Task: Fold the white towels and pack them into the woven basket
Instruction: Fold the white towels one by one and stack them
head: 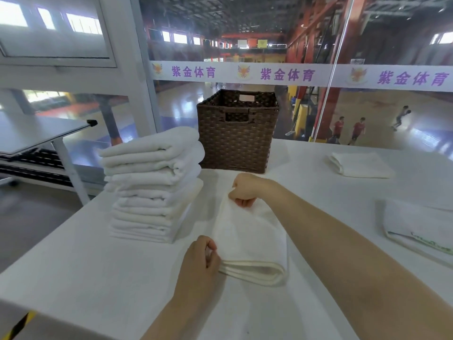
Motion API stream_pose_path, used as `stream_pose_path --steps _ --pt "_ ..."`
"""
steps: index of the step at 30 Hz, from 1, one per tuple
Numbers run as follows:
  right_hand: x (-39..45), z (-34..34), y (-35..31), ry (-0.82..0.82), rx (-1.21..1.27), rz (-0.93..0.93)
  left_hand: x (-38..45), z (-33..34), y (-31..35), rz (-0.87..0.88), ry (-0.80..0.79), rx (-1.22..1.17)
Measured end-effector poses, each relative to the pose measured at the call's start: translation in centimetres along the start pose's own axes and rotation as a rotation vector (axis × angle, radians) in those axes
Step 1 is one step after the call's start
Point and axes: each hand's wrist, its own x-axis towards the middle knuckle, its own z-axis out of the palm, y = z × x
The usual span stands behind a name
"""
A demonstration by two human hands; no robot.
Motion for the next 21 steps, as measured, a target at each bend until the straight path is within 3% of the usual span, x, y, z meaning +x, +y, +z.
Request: stream_pose_path --steps 4,9,12,14,17,21 --pt "1.2 2.9 1.7 0.128 -0.127 -0.039 -0.1 0.2 -0.3 -0.001 0.044 0.034" --pt "0.0 5.6 4.5 0.121 -0.033 -0.18 -0.1 0.8 -0.5 0.029 0.072 0.076" --pt "-1.1 4.5 5.6 0.093 0.108 -0.247 0.8 0.4 -1.1 0.044 -0.009 0.115" --pt "-1.7 3.4 6.8 0.171 0.2 -0.283 1.7 -0.3 -1.1 0.026 -0.104 0.16" --pt "-2.6 2.7 9.6 0.4 0.185 -0.236 3.2 -1.6 -0.1 0.019 -0.176 0.226" --pt "-3.3 3.7 12.1 0.385 0.22 -0.086 5.8 -1.2 1.9 0.128 -0.157 0.343"
